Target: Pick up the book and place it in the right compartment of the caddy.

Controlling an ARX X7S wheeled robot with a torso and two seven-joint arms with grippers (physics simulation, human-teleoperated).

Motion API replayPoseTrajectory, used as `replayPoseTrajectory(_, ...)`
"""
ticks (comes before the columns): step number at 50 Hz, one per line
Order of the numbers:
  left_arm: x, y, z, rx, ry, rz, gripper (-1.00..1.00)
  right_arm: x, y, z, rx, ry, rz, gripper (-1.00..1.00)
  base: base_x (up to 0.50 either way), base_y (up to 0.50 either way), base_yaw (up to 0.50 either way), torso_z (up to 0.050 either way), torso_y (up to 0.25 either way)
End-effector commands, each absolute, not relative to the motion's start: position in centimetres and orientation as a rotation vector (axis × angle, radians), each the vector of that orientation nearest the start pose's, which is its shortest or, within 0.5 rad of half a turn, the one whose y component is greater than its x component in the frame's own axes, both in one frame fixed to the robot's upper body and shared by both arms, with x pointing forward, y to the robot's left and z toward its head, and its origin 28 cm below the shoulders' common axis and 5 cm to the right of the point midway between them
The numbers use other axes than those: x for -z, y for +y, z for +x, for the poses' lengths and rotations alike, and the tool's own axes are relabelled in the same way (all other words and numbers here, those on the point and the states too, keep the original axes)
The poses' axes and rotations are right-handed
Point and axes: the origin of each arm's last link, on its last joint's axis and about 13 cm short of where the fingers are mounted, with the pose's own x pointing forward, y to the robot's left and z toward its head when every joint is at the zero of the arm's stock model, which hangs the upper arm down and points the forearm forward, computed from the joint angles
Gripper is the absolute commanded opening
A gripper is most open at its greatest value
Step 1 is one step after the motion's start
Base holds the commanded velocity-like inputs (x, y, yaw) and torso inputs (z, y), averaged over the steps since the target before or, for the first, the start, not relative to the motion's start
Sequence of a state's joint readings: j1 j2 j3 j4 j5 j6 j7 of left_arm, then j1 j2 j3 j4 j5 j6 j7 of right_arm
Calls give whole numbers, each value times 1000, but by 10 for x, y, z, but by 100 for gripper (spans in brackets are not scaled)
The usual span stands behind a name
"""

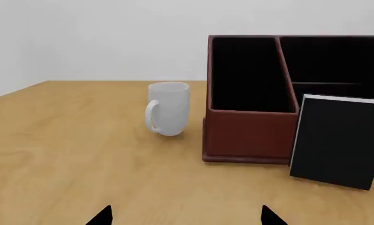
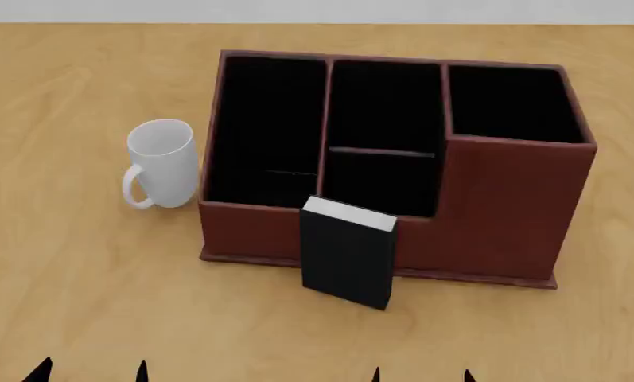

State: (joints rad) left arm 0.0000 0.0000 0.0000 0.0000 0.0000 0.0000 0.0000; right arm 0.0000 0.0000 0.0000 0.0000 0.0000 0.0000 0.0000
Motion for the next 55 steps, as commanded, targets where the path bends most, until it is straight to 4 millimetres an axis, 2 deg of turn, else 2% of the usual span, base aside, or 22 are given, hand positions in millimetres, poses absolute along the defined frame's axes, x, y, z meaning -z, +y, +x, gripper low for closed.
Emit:
replayPoseTrajectory(1,-13,205,211,0,0,0,100,-13,-96,210,0,0,-9,100,0,0,0,0,0)
replayPoseTrajectory(14,-13,205,210,3,1,5,100,-17,-98,209,-3,3,-1,100,0,0,0,0,0)
replayPoseTrajectory(19,-14,205,210,3,-8,-13,100,-24,-101,208,3,-2,17,100,0,0,0,0,0)
replayPoseTrajectory(32,-37,206,203,24,-219,-69,100,-86,-113,221,50,-161,18,100,0,0,0,0,0)
replayPoseTrajectory(35,-43,206,200,16,-255,-129,100,-98,-115,223,48,-185,13,100,0,0,0,0,0)
replayPoseTrajectory(55,-67,208,185,-29,-506,-25,100,-187,-128,252,46,-354,-70,100,0,0,0,0,0)
